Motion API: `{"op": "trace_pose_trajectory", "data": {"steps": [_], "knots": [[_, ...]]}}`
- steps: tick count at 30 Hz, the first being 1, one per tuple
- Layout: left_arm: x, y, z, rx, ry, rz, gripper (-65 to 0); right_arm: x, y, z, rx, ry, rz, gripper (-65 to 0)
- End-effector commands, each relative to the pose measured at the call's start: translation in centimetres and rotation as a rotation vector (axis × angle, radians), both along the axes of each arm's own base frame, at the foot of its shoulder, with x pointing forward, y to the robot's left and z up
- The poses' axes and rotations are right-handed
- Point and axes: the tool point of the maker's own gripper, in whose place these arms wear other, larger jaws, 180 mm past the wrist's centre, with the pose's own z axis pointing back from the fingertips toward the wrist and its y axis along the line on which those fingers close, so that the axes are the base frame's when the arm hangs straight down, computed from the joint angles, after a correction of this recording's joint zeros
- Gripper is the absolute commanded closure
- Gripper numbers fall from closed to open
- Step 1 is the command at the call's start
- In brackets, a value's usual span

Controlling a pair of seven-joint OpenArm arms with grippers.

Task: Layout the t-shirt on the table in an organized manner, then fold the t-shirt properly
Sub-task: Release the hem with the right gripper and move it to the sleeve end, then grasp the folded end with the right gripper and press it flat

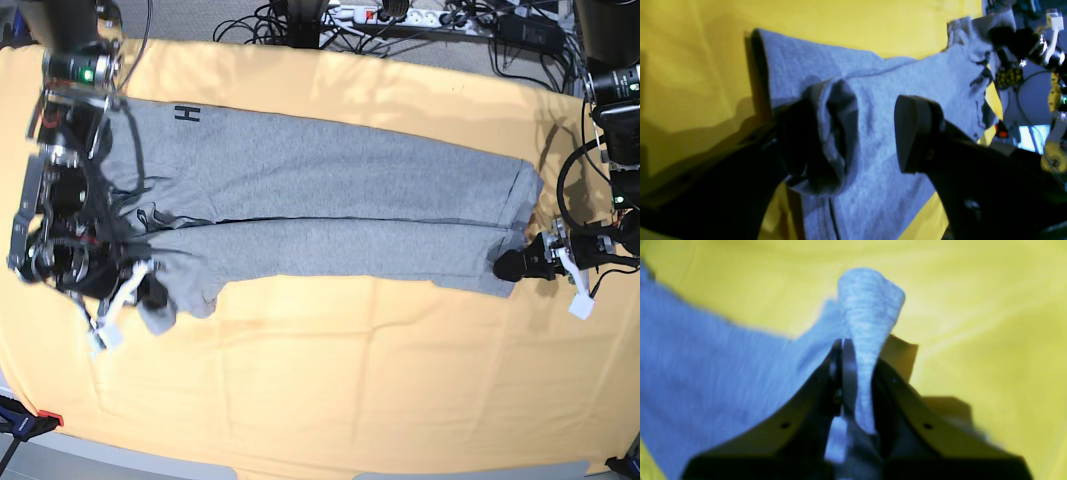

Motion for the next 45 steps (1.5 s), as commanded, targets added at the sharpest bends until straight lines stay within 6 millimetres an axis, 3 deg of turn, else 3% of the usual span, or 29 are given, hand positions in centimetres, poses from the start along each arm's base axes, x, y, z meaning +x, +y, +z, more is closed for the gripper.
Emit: {"op": "trace_pose_trajectory", "data": {"steps": [1,15,21,27,30,33,39,43,45], "knots": [[1.3,0.7,2.3,-0.007,-0.070,0.017,-40.5,0.4,0.2,2.4,0.007,-0.079,0.017,0.0],[1.3,0.7,2.4,-0.009,-0.074,0.021,-40.5,-12.3,4.8,3.9,-0.155,-0.170,0.194,0.0],[1.4,0.7,2.4,-0.009,-0.075,0.022,-40.5,-15.9,5.9,3.6,-0.169,-0.141,0.236,0.0],[1.4,0.7,2.4,-0.009,-0.075,0.022,-40.5,-17.3,4.3,1.6,-0.261,-0.068,0.221,0.0],[1.4,0.7,2.4,-0.009,-0.075,0.022,-40.5,-17.2,2.8,1.3,-0.341,-0.054,0.219,0.0],[1.4,0.7,2.5,-0.010,-0.075,0.022,-40.5,-17.2,2.5,1.2,-0.353,-0.051,0.220,0.0],[1.5,0.9,3.0,-0.029,-0.089,0.029,-40.5,-17.3,2.4,1.0,-0.352,-0.044,0.218,-10.2],[1.6,1.9,4.5,-0.059,-0.121,0.050,-40.5,-17.4,1.7,0.4,-0.379,-0.018,0.209,-24.1],[1.4,2.9,5.2,-0.051,-0.129,0.061,-40.5,-17.6,1.1,0.2,-0.409,0.004,0.213,-27.9]]}}
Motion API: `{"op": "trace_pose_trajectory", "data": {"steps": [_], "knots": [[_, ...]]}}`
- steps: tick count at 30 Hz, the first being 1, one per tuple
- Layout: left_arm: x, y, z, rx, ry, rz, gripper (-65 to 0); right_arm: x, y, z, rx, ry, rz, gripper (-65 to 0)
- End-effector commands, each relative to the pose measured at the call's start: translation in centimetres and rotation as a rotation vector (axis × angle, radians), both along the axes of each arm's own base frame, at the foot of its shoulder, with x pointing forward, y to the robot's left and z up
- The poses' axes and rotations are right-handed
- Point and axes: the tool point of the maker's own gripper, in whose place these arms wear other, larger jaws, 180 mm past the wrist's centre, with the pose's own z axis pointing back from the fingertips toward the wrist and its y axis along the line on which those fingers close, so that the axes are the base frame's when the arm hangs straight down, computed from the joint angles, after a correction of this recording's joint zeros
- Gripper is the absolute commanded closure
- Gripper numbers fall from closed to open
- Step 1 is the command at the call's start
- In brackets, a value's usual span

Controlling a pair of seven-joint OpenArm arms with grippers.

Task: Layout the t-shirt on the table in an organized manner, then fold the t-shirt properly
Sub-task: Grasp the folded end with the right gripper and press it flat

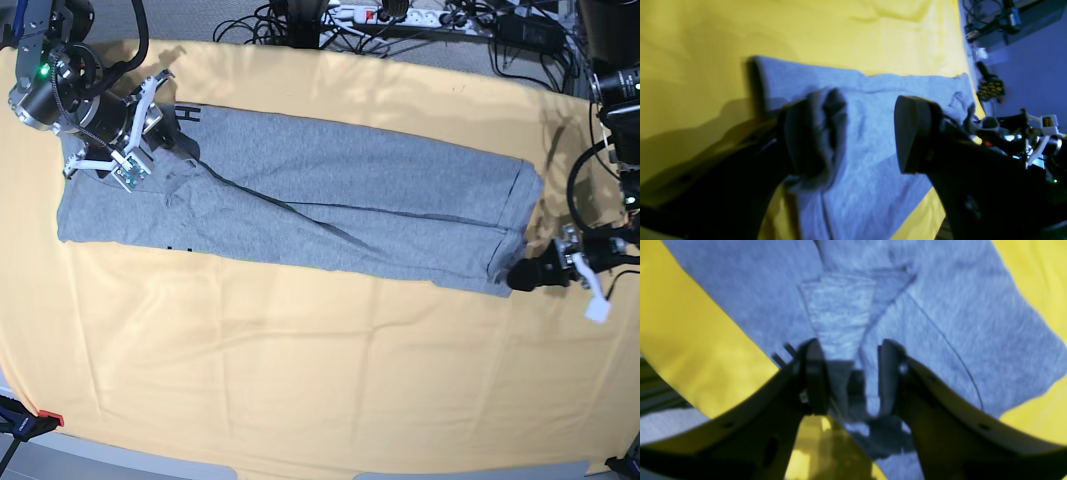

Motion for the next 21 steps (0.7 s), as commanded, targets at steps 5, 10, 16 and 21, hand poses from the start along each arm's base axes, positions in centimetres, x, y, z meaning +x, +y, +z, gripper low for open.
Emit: {"op": "trace_pose_trajectory", "data": {"steps": [5,10,16,21], "knots": [[1.1,4.6,5.5,-0.007,-0.145,0.109,-40.5,-0.6,-0.9,1.3,-0.058,0.025,0.071,-27.9],[0.6,8.1,8.1,0.002,-0.206,0.187,-40.5,-1.2,0.9,2.7,0.011,0.019,0.138,-27.8],[0.2,9.4,9.0,0.023,-0.219,0.208,-40.5,-0.3,1.4,3.5,0.035,-0.015,0.149,-12.2],[0.2,9.3,8.9,0.023,-0.215,0.208,-40.5,2.0,1.6,5.7,0.079,-0.146,0.130,0.0]]}}
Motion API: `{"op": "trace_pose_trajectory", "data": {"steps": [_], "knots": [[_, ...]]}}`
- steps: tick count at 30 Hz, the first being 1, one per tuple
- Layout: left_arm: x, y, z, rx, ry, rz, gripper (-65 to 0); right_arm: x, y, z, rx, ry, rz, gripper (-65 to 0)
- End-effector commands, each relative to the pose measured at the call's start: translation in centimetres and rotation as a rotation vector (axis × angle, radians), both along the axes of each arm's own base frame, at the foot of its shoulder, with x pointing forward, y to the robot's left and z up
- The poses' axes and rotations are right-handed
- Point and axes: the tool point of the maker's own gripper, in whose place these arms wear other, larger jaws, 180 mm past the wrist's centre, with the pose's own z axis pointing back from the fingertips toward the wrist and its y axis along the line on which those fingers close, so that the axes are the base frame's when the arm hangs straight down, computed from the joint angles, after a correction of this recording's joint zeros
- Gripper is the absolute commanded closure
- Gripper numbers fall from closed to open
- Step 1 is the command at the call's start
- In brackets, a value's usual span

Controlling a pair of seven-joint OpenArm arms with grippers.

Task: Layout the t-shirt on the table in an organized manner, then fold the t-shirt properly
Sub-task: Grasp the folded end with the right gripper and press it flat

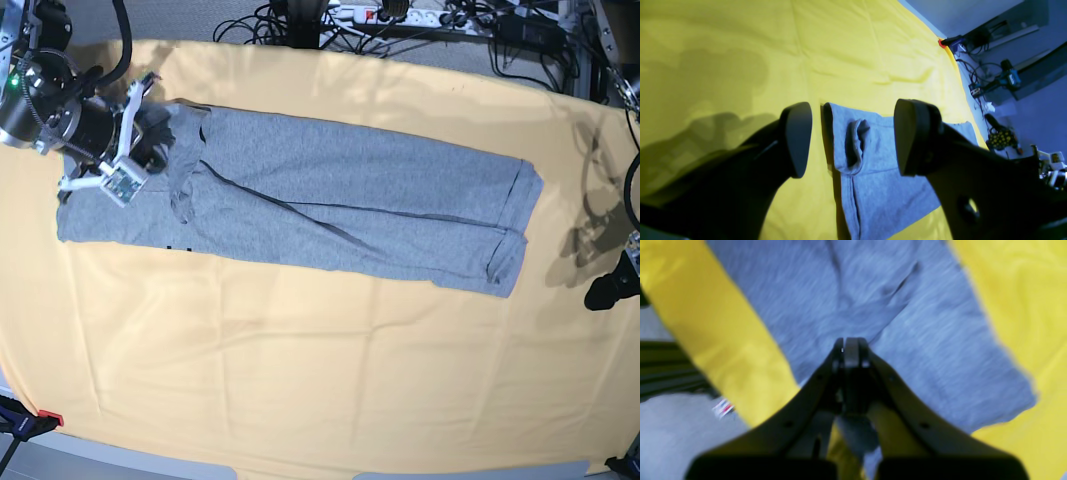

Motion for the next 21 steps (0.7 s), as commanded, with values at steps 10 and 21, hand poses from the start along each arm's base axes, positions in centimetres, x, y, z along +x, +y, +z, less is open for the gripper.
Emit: {"op": "trace_pose_trajectory", "data": {"steps": [10,21], "knots": [[0.4,1.0,2.4,0.014,-0.063,0.016,-40.5,6.3,-3.6,-1.9,0.130,-0.114,-0.243,0.0],[0.4,0.9,2.3,0.011,-0.064,0.015,-40.5,5.6,-2.1,-5.0,0.296,0.057,-0.223,0.0]]}}
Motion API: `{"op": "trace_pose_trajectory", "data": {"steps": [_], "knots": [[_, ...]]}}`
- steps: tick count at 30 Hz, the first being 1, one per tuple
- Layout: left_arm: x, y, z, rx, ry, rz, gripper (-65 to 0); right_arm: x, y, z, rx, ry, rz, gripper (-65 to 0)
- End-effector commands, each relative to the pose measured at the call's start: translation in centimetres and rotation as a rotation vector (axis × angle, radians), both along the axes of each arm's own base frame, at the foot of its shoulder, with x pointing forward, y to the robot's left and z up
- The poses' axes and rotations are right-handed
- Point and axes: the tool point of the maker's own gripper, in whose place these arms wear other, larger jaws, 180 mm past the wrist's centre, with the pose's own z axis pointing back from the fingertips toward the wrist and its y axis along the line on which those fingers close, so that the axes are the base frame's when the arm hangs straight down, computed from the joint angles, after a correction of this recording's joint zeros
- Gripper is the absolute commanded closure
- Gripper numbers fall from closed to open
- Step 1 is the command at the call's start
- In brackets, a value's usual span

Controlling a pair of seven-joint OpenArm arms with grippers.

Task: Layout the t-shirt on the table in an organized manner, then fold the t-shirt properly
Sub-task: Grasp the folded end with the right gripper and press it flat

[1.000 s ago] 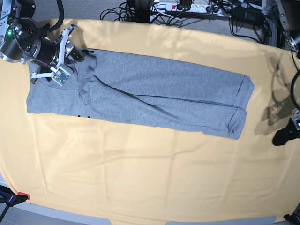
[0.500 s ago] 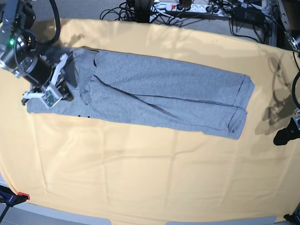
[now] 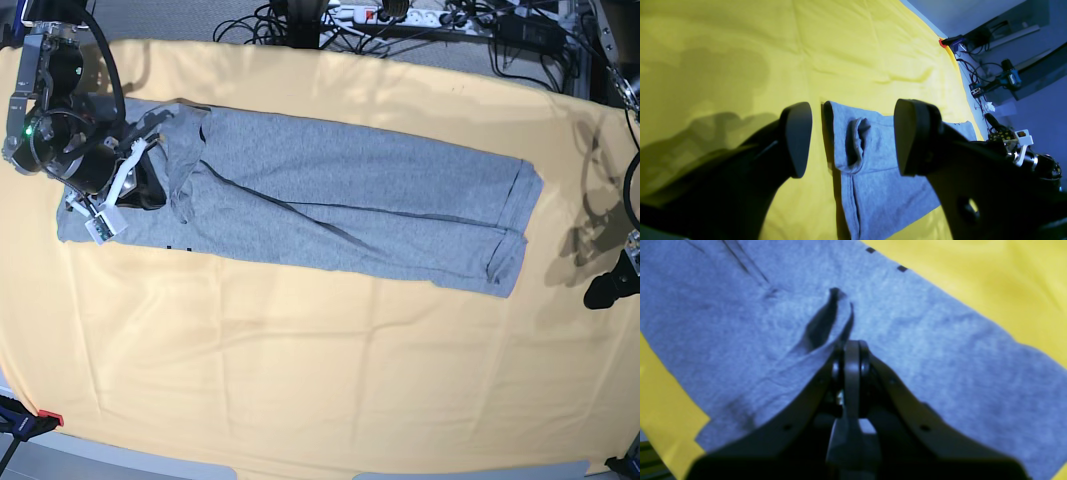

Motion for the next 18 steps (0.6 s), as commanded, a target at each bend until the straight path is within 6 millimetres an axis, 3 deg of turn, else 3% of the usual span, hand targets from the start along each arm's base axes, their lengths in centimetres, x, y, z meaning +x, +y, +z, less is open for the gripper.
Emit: {"op": "trace_pose_trajectory", "data": {"steps": [1,11,18], "knots": [[0.5,1.0,2.5,0.013,-0.067,0.016,-40.5,0.6,0.3,1.2,0.016,-0.044,0.010,0.0],[0.5,1.0,2.6,0.012,-0.070,0.019,-40.5,-1.2,4.7,-0.2,0.006,0.032,0.149,0.0],[0.5,1.0,2.6,0.011,-0.072,0.021,-40.5,-5.7,7.5,0.4,-0.024,0.133,0.308,0.0]]}}
